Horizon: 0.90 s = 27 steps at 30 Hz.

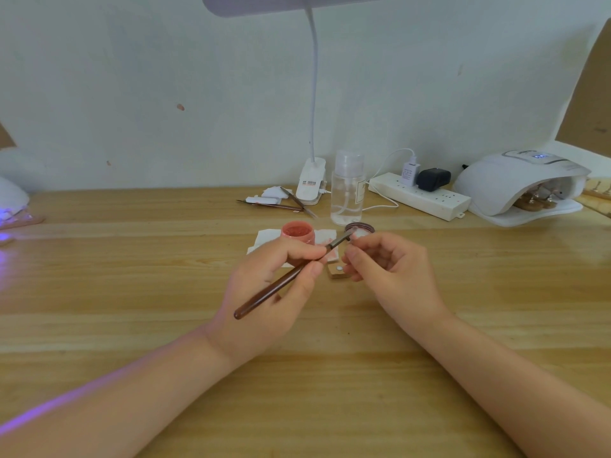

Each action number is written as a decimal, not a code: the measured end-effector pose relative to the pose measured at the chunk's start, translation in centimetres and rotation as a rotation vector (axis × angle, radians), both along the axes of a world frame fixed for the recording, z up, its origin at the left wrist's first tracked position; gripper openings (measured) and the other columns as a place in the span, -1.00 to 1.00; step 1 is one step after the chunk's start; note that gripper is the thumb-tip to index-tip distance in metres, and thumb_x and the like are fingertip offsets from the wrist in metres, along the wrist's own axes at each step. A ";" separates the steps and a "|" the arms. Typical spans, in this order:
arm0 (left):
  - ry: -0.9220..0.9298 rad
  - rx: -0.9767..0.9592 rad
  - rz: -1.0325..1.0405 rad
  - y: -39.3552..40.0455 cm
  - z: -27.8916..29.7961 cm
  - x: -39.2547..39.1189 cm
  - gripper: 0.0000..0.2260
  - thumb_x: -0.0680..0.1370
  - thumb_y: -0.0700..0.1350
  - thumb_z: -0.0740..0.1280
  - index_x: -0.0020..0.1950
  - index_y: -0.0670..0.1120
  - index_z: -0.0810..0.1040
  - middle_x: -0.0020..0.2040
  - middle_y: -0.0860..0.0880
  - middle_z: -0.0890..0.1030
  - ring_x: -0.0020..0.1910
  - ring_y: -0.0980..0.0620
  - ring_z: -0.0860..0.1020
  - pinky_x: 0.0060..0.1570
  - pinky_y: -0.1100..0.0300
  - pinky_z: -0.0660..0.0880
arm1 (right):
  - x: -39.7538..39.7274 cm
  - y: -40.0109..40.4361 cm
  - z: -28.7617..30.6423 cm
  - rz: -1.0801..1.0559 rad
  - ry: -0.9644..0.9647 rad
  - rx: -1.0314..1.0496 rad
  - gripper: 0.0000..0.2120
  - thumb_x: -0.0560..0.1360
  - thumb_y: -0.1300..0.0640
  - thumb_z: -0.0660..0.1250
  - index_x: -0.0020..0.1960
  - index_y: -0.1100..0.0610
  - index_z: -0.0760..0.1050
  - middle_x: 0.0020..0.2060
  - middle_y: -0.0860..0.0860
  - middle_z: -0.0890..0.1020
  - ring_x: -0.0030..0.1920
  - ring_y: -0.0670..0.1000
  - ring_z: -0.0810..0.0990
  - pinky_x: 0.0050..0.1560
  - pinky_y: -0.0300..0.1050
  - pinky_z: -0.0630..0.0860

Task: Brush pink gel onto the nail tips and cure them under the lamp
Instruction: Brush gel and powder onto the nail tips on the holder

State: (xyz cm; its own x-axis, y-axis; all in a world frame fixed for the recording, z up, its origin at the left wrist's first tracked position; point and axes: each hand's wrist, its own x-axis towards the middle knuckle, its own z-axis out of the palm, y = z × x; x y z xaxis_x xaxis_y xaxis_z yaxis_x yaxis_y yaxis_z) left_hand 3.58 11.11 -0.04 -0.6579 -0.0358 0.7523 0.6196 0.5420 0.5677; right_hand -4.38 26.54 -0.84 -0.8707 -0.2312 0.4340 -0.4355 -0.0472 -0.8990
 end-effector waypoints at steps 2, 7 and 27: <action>-0.009 -0.026 0.006 0.0 0.0 -0.1 -0.83 0.51 -0.16 0.35 0.02 0.09 0.53 -0.04 0.12 0.64 -0.01 0.24 0.60 0.01 0.40 0.45 | 0.0 0.0 0.0 -0.003 0.001 -0.003 -0.89 0.43 0.27 0.43 -0.21 0.10 0.59 -0.33 0.18 0.66 -0.25 0.19 0.65 -0.16 0.12 0.59; -0.012 0.004 -0.036 -0.4 0.0 0.2 -0.92 0.51 -0.11 0.25 -0.06 0.00 0.52 -0.16 0.06 0.62 -0.11 0.17 0.59 -0.09 0.39 0.46 | 0.0 0.0 0.1 -0.005 -0.022 -0.011 -0.91 0.44 0.28 0.42 -0.19 0.12 0.59 -0.30 0.20 0.66 -0.25 0.15 0.66 -0.15 0.07 0.59; -0.045 -0.016 -0.016 -0.2 0.2 0.2 -0.89 0.50 -0.09 0.26 -0.03 0.08 0.53 -0.10 0.12 0.64 -0.04 0.23 0.59 -0.03 0.42 0.44 | -0.7 0.0 -0.6 -0.112 0.109 0.079 -0.80 0.45 0.25 0.43 -0.17 -0.05 0.57 -0.29 -0.08 0.66 -0.27 -0.07 0.62 -0.16 -0.16 0.57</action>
